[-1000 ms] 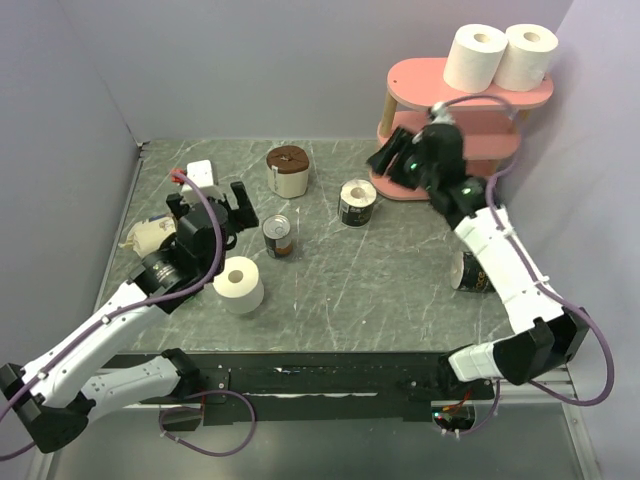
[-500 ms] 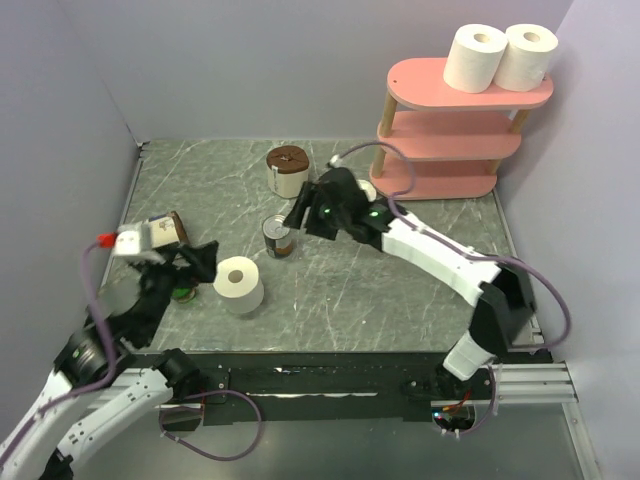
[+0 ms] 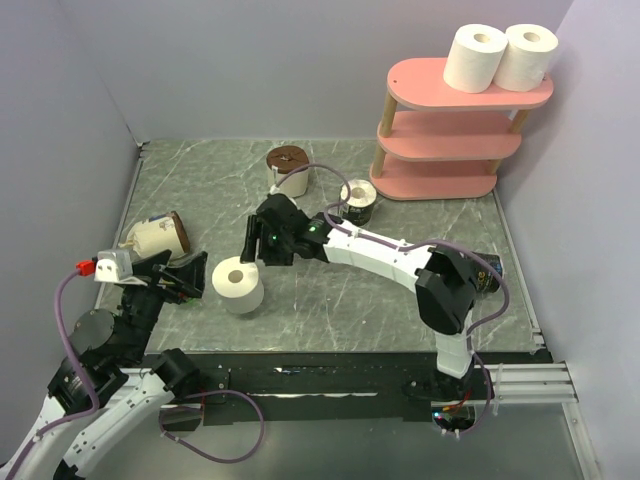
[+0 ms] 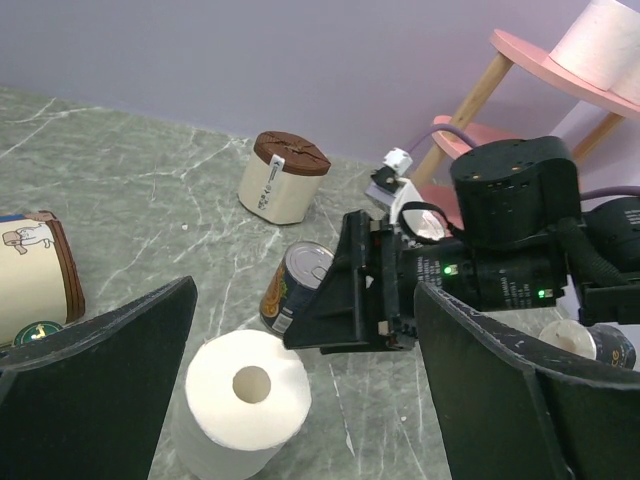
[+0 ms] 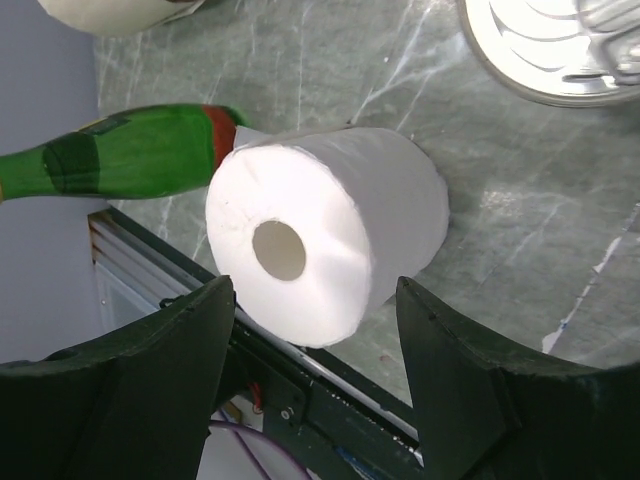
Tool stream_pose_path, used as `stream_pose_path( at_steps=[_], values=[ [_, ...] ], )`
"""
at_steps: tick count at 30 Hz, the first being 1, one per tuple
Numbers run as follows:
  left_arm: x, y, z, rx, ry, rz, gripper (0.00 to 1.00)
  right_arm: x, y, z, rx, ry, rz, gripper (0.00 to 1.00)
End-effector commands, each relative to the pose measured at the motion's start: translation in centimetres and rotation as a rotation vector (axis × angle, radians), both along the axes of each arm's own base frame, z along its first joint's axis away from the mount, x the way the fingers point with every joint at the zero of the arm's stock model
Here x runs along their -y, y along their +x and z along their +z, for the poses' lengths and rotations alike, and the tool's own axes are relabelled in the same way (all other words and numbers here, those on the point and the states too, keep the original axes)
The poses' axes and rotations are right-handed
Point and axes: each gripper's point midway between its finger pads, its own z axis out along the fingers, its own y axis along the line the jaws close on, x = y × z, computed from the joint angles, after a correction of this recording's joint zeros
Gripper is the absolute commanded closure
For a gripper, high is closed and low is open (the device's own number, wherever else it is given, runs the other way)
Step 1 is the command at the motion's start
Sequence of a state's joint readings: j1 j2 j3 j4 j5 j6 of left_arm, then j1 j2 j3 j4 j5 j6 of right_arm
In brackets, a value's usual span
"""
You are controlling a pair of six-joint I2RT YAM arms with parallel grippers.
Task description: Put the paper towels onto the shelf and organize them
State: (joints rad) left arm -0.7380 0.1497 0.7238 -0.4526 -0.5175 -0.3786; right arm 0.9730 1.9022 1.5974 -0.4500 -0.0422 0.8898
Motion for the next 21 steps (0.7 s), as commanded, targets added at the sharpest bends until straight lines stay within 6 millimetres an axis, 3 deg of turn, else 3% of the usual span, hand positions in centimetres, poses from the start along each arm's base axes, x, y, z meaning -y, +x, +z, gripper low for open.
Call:
stream_pose_path(
  at_steps=[1,7,21],
  values=[
    [0.0,-0.2,1.2,0.045,-0.017,-0.007,0.04,-1.3,0.1,0.6,0.047,-0.026,0.023,0.28],
    [-0.1,-0.3,1.2,0.046,-0.018,-0.009,0.04,-1.2,0.0,-1.3,0.080,-0.142,0.022,0.28],
    [0.0,-0.1,1.2,0.042,-0.015,-0.009,0.04,-2.0,-0.1,-3.0,0.078,-0.198,0.048,0.27]
  ],
)
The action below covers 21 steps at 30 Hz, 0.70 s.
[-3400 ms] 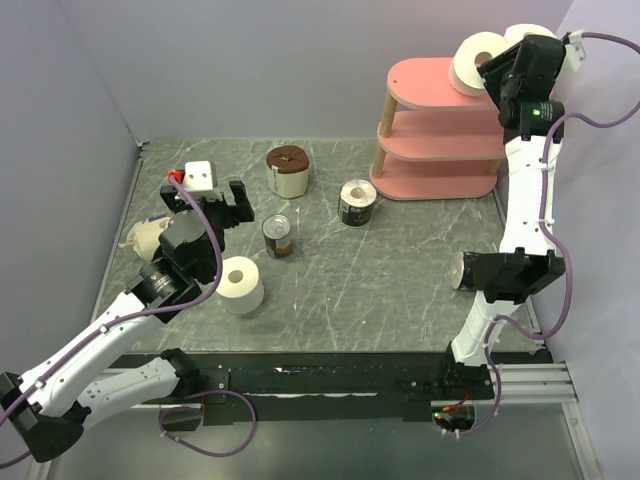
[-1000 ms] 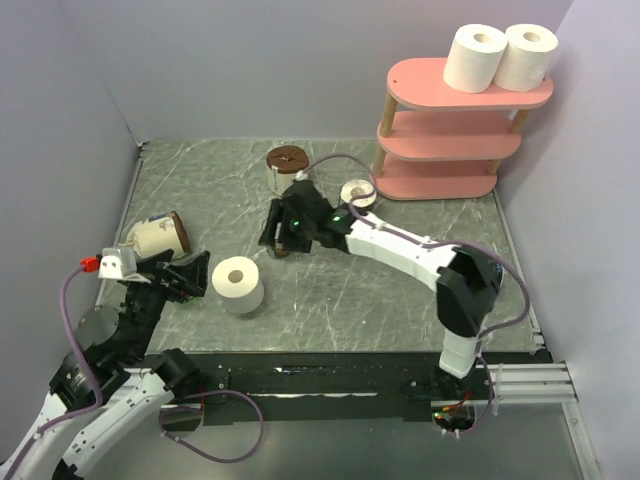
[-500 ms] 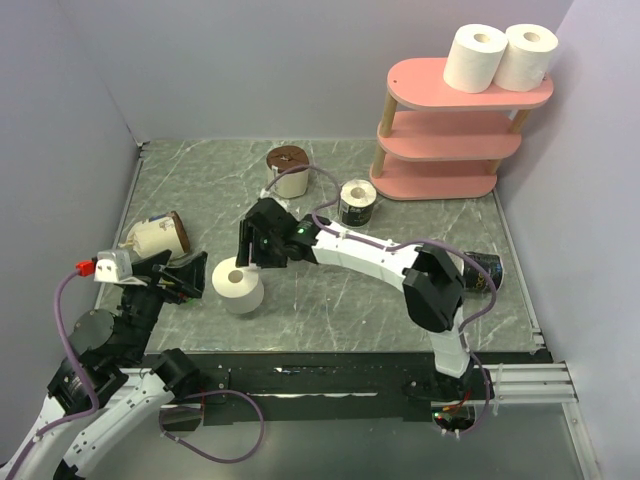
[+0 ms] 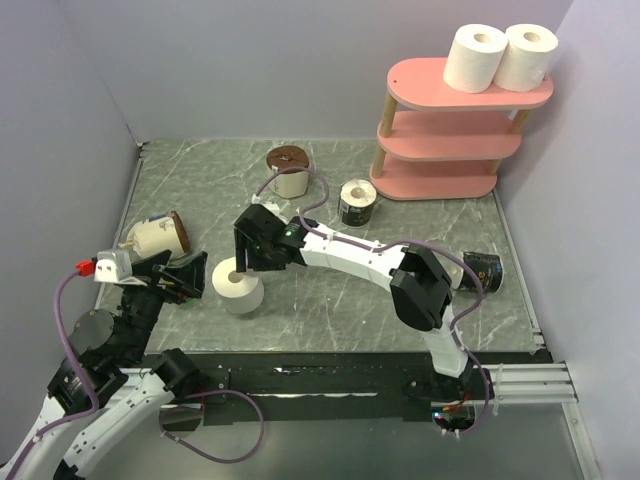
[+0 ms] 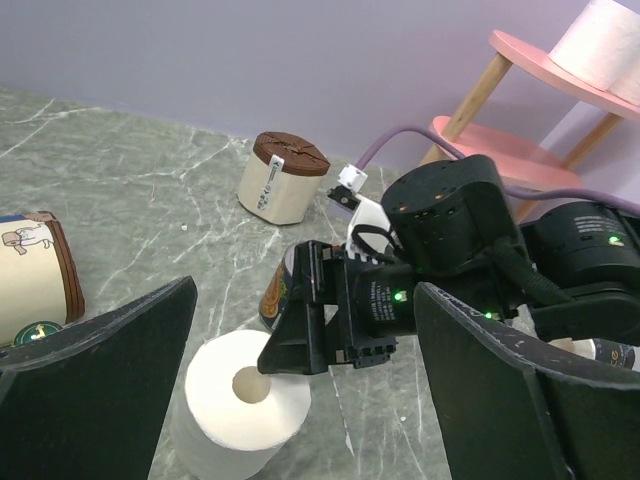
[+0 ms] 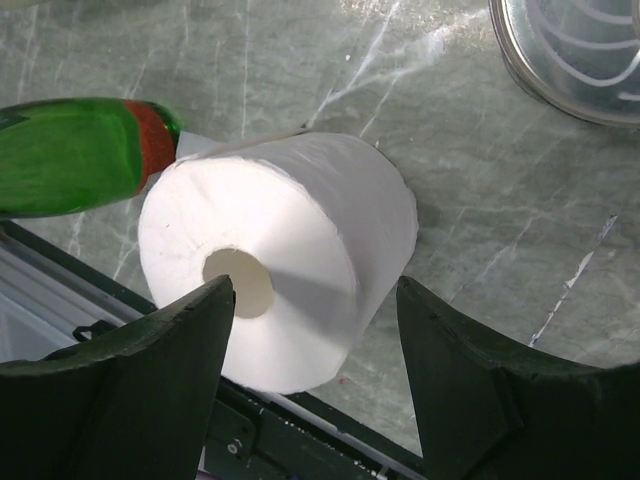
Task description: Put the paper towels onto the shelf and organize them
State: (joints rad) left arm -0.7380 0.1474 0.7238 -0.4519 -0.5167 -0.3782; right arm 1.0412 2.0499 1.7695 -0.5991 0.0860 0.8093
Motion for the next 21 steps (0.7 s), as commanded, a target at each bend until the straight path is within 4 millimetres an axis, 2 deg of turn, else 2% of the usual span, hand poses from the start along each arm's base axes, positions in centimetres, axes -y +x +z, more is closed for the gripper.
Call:
stream_pose_path(
  at_steps=[1,11,15,21],
  values=[
    [0.1,-0.1,1.1,0.039,-0.012,-0.006,0.04,-0.8,0.4,0.0,0.020,-0.013,0.005,0.27],
    [-0.2,0.0,1.1,0.037,-0.015,0.005,0.04,-0.9,0.7,-0.4,0.031,-0.032,0.010,0.31],
    [-0.1,0.0,1.1,0.036,-0.015,0.004,0.04,-1.0,0.5,-0.7,0.026,-0.029,0.018,0.36],
    [-0.4,-0.1,1.1,0.037,-0.021,0.009,0.04,-1.1,0.2,-1.7,-0.002,-0.039,0.017,0.37]
  ],
)
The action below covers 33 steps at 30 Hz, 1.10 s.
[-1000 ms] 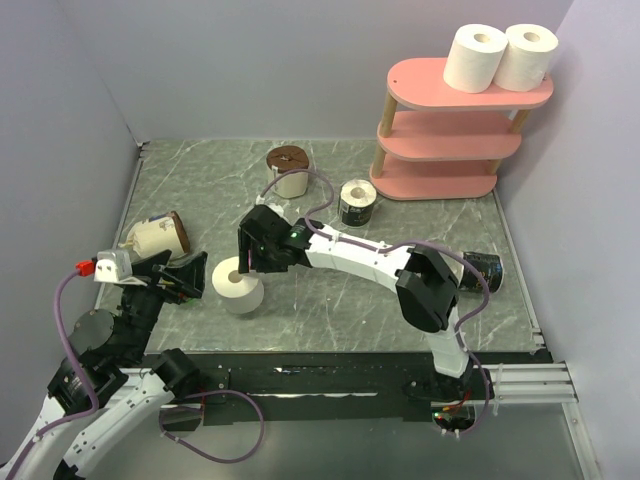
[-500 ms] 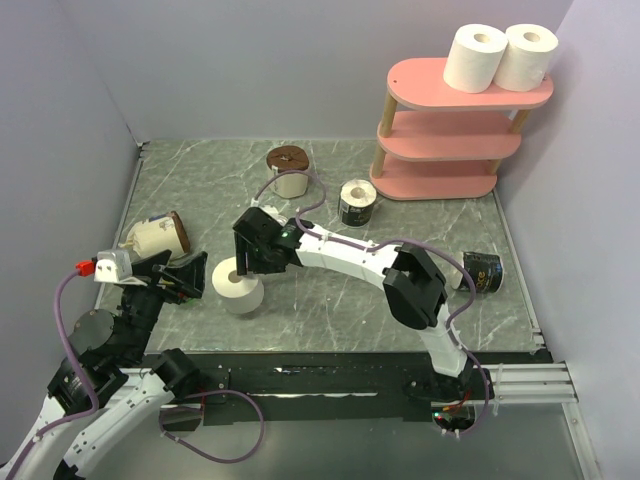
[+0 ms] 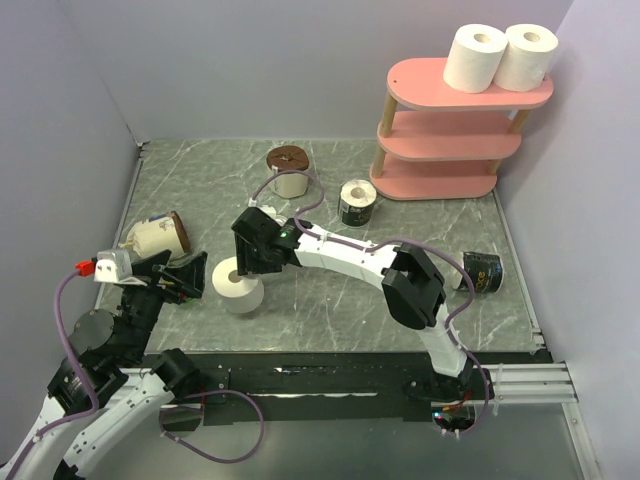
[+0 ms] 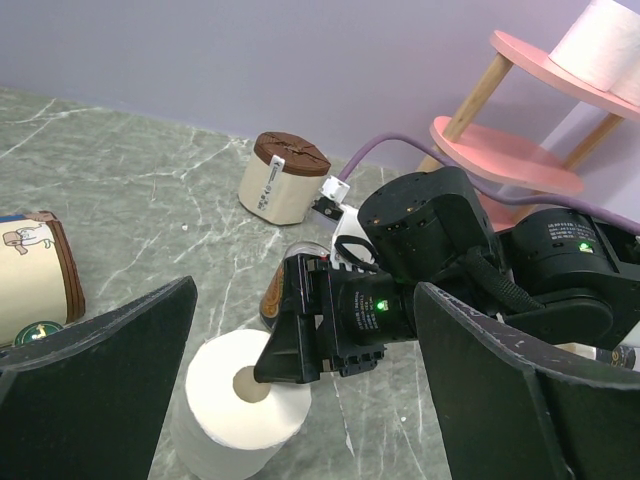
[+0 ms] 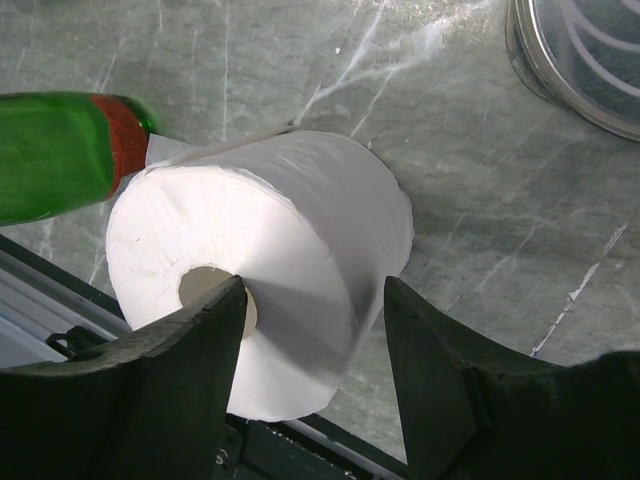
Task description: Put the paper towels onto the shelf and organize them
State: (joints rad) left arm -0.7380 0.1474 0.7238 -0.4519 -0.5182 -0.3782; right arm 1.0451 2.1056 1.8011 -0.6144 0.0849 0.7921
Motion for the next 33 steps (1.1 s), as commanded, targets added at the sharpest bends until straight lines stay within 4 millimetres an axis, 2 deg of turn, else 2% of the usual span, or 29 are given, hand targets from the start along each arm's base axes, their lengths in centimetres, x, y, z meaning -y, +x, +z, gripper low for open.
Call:
stream_pose_path(
  at_steps=[1,8,14,18,20,23,24,26,29,31,32,33],
  values=[
    [-0.4,-0.1,1.1,0.037,-0.021,0.009,0.04,-0.6,0.3,0.2,0.015,-0.003,-0.003,0.39],
    [-0.5,-0.1,1.2,0.031,-0.026,0.019,0.04,-0.3,0.0,2.0,0.035,0.027,0.012,0.56],
    [0.2,0.1,1.1,0.022,-0.022,-0.008,0.04,1.7,-0.4,4.6,0.061,0.049,0.016,0.63],
    [1.2,0.7,0.9,-0.008,-0.011,-0.027,0.04,4.9,-1.0,6.1,0.092,0.039,0.004,0.65],
    [1.8,0.8,1.3,-0.008,-0.020,-0.048,0.04,6.3,-1.3,6.1,0.096,0.023,-0.005,0.65],
    [2.5,1.5,1.0,-0.054,-0.052,-0.041,0.04,9.4,-1.9,5.8,0.090,-0.007,-0.028,0.65],
    [3.1,1.8,0.6,-0.076,-0.053,-0.055,0.04,11.1,-1.8,5.8,0.101,-0.021,-0.055,0.65],
    [3.8,2.0,0.1,-0.121,-0.109,-0.063,0.04,12.6,-1.8,5.9,0.114,-0.027,-0.077,0.65],
    [5.8,2.1,-0.9,-0.162,-0.179,-0.132,0.04,15.7,-1.1,6.8,0.129,-0.024,-0.124,0.65],
    [6.9,1.7,-1.3,-0.164,-0.211,-0.197,0.04,17.8,-0.3,8.1,0.155,-0.011,-0.166,0.65],
    [7.3,1.7,-2.3,-0.179,-0.222,-0.208,0.04,18.4,-0.1,8.6,0.163,-0.004,-0.176,0.65],
    [7.2,1.4,-2.1,-0.162,-0.241,-0.220,0.04,19.2,0.0,9.8,0.190,0.014,-0.181,0.65]
  ],
)
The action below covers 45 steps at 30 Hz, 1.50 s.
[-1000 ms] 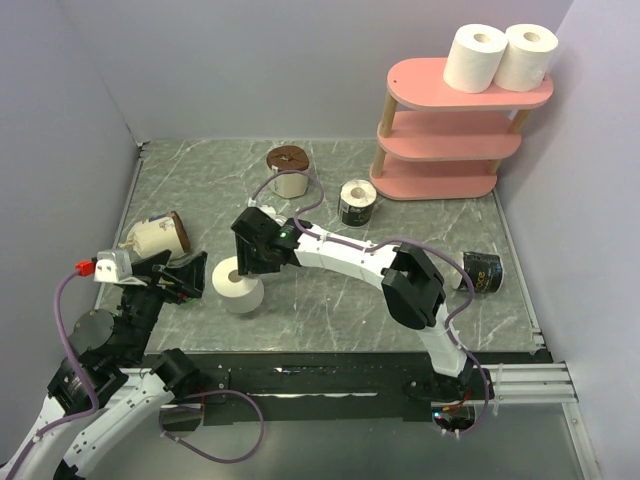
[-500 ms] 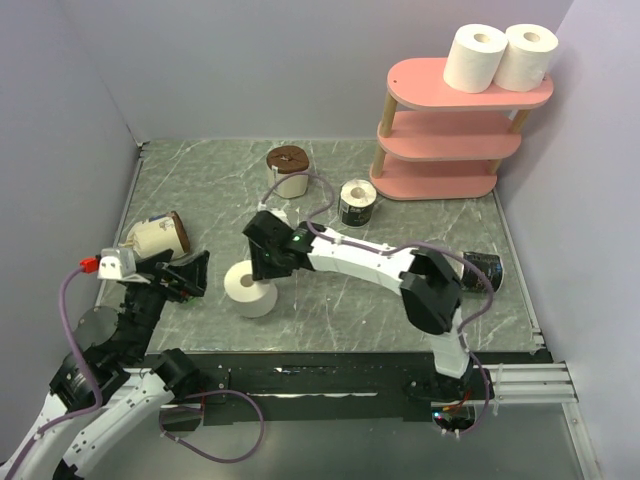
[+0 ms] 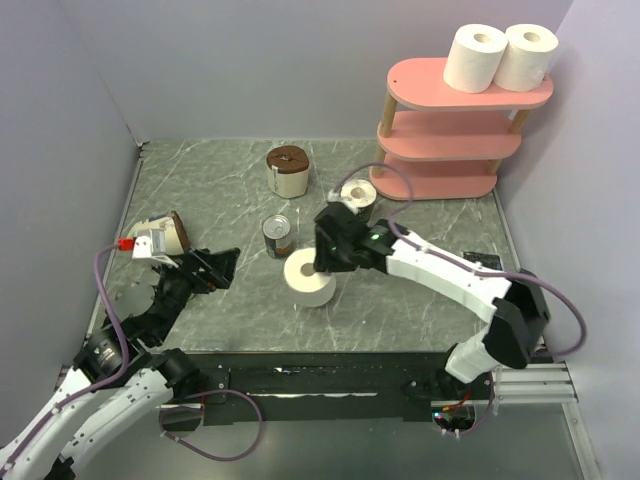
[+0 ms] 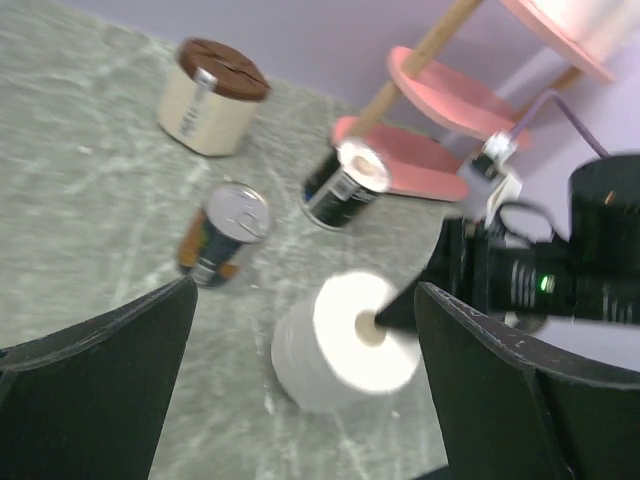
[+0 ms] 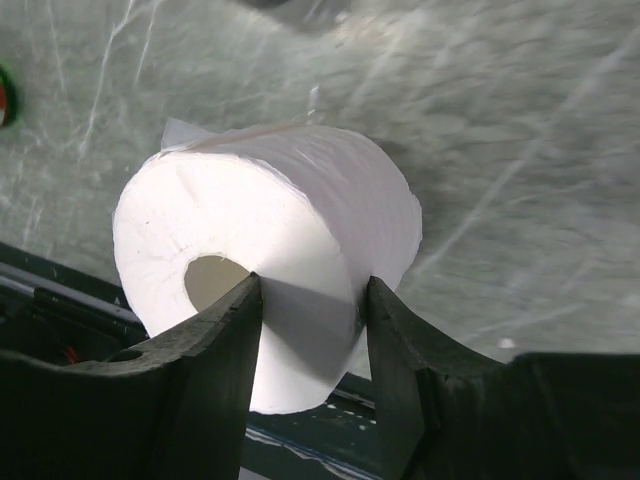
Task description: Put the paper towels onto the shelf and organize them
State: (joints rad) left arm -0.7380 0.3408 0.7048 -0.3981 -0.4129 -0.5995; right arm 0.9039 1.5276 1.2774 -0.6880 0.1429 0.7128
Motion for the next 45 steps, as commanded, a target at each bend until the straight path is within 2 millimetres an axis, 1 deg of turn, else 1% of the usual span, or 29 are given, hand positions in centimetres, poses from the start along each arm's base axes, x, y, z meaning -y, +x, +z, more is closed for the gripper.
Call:
stream_pose_path(
  at_steps=[1,2,3,5,7,9,10,11,12,13,14,16,17,18,19,20,21,22,23,25,26,28,29,32,33,34,38,39,45],
  values=[
    [1.8,-0.9,-0.1,0.005,-0.149,-0.095,0.04,3.1,2.5,5.8,0.151,0.092,-0.079,0.66],
    [1.6,-1.1,-0.8,-0.001,-0.158,-0.087,0.04,4.1,3.2,6.5,0.168,0.092,-0.096,0.65],
    [1.3,-1.2,-1.4,-0.016,-0.155,-0.080,0.04,5.0,3.5,7.9,0.193,0.108,-0.113,0.65],
    [0.9,-1.7,-1.9,-0.027,-0.178,-0.075,0.04,7.1,4.8,9.4,0.233,0.111,-0.160,0.65],
    [0.7,-2.0,-2.5,-0.045,-0.189,-0.073,0.04,8.5,5.7,11.9,0.288,0.143,-0.191,0.66],
    [0.9,-2.7,-2.3,-0.032,-0.220,-0.101,0.04,10.7,7.2,14.9,0.352,0.167,-0.243,0.66],
    [1.0,-2.7,-2.0,-0.014,-0.228,-0.113,0.04,11.4,7.8,15.9,0.373,0.172,-0.261,0.66],
    [1.0,-2.8,-1.7,0.010,-0.222,-0.114,0.04,11.9,8.4,18.3,0.423,0.188,-0.270,0.66],
    [1.0,-2.7,-1.3,0.026,-0.221,-0.114,0.04,13.2,9.3,19.4,0.450,0.184,-0.307,0.66],
    [0.8,-2.6,-0.2,0.061,-0.227,-0.110,0.04,13.7,9.6,20.5,0.469,0.186,-0.319,0.66],
    [1.4,-2.3,0.1,0.068,-0.208,-0.124,0.04,14.0,10.3,22.6,0.509,0.202,-0.328,0.65],
    [1.7,-2.0,1.6,0.107,-0.166,-0.133,0.04,15.5,11.5,24.7,0.550,0.210,-0.373,0.65],
    [2.7,-1.3,1.7,0.106,-0.120,-0.148,0.04,15.9,12.2,26.4,0.582,0.228,-0.390,0.66],
    [3.2,-1.0,2.1,0.117,-0.080,-0.163,0.04,16.8,12.8,27.4,0.601,0.234,-0.413,0.66],
    [3.1,-0.7,3.7,0.153,-0.030,-0.161,0.04,17.0,13.3,28.2,0.615,0.247,-0.419,0.66],
    [4.1,0.3,3.2,0.124,0.035,-0.167,0.04,17.3,14.1,29.9,0.653,0.262,-0.433,0.66],
    [4.3,1.0,3.7,0.130,0.069,-0.154,0.04,17.6,14.6,30.8,0.676,0.268,-0.445,0.66],
    [4.3,1.4,5.4,0.170,0.110,-0.148,0.04,18.5,15.3,31.6,0.702,0.270,-0.474,0.65],
    [5.3,2.5,5.0,0.150,0.163,-0.155,0.04,18.8,16.3,32.7,0.728,0.285,-0.489,0.65],
    [5.7,3.6,7.0,0.199,0.215,-0.136,0.04,20.3,17.6,33.6,0.745,0.291,-0.541,0.65],
    [6.5,4.8,6.5,0.182,0.254,-0.134,0.04,20.5,18.5,34.3,0.752,0.313,-0.557,0.65],
    [6.6,6.0,7.2,0.202,0.297,-0.101,0.04,21.0,19.4,35.0,0.772,0.338,-0.580,0.65],
    [7.1,6.8,6.5,0.188,0.327,-0.099,0.04,21.6,20.0,35.3,0.781,0.354,-0.601,0.66],
    [7.1,7.8,5.0,0.177,0.341,-0.097,0.04,23.0,20.8,36.5,0.827,0.383,-0.648,0.66],
    [6.4,8.3,4.5,0.173,0.338,-0.088,0.04,23.6,21.1,36.6,0.839,0.378,-0.673,0.66],
    [6.3,8.3,4.0,0.169,0.338,-0.100,0.04,23.9,21.2,37.2,0.860,0.389,-0.683,0.66],
    [4.7,7.7,4.7,0.203,0.302,-0.045,0.04,25.4,21.7,38.4,0.893,0.419,-0.719,0.66],
    [4.7,7.5,4.7,0.207,0.302,-0.054,0.04,26.0,21.8,38.5,0.894,0.420,-0.732,0.66],
    [4.8,7.5,4.4,0.192,0.312,-0.062,0.04,27.1,22.3,39.3,0.906,0.475,-0.745,0.66]
  ],
)
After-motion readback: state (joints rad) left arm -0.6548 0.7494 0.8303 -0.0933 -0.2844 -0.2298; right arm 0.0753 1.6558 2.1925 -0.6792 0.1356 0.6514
